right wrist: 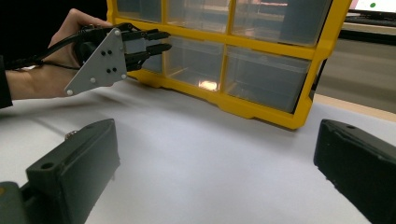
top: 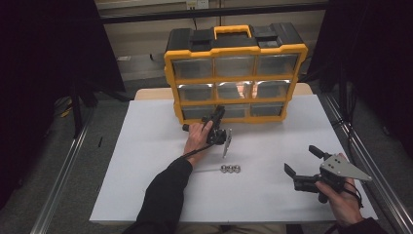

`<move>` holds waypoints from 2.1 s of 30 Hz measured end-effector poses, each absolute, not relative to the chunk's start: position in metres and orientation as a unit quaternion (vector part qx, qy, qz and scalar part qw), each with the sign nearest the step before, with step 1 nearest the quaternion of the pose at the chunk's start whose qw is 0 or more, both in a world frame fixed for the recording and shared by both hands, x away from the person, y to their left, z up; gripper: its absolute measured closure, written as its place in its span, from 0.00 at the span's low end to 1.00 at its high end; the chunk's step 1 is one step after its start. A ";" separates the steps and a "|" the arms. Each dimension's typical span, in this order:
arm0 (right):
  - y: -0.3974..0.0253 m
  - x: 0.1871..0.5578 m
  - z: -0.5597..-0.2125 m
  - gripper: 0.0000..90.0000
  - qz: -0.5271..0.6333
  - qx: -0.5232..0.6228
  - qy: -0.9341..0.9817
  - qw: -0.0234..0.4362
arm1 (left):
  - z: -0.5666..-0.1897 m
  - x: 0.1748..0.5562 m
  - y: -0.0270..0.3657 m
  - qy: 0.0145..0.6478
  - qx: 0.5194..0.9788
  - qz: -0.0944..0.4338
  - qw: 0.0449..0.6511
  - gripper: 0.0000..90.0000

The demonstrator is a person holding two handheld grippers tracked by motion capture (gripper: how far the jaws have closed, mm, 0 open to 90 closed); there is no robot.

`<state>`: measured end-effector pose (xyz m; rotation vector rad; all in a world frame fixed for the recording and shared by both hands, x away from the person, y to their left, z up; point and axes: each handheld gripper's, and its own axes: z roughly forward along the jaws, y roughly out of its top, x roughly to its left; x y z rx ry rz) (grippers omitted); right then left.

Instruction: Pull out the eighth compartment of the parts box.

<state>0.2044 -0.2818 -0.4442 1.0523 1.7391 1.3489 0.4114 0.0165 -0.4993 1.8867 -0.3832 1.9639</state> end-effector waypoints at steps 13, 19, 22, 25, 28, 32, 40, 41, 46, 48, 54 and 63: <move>-0.282 0.204 -0.444 0.00 0.520 0.406 0.668 0.345 | -0.502 0.405 0.018 -0.132 0.671 0.699 0.211 0.86; -0.282 0.204 -0.444 0.00 0.520 0.407 0.667 0.345 | -0.500 0.401 0.019 -0.135 0.671 0.699 0.208 0.86; -0.282 0.204 -0.444 0.00 0.520 0.407 0.667 0.345 | -0.502 0.400 0.019 -0.133 0.670 0.698 0.216 0.86; -0.282 0.204 -0.444 0.00 0.520 0.406 0.668 0.345 | -0.502 0.397 0.019 -0.136 0.667 0.701 0.213 0.86; -0.282 0.204 -0.444 0.00 0.522 0.405 0.666 0.345 | -0.503 0.397 0.019 -0.135 0.661 0.703 0.224 0.86; -0.282 0.204 -0.444 0.00 0.522 0.406 0.666 0.345 | -0.503 0.393 0.020 -0.135 0.663 0.704 0.215 0.86; -0.281 0.204 -0.444 0.00 0.524 0.407 0.665 0.344 | -0.502 0.385 0.021 -0.137 0.663 0.707 0.204 0.86; -0.281 0.204 -0.444 0.00 0.524 0.407 0.664 0.344 | -0.503 0.385 0.020 -0.137 0.662 0.704 0.217 0.86; -0.281 0.204 -0.444 0.00 0.523 0.407 0.665 0.345 | -0.504 0.382 0.019 -0.132 0.664 0.704 0.216 0.86; -0.281 0.204 -0.444 0.00 0.524 0.407 0.664 0.344 | -0.503 0.380 0.020 -0.134 0.665 0.706 0.206 0.87; -0.281 0.204 -0.444 0.00 0.524 0.407 0.664 0.345 | -0.502 0.376 0.020 -0.139 0.662 0.707 0.205 0.87; -0.282 0.203 -0.443 0.00 0.525 0.401 0.668 0.343 | -0.501 0.366 0.022 -0.140 0.663 0.710 0.192 0.87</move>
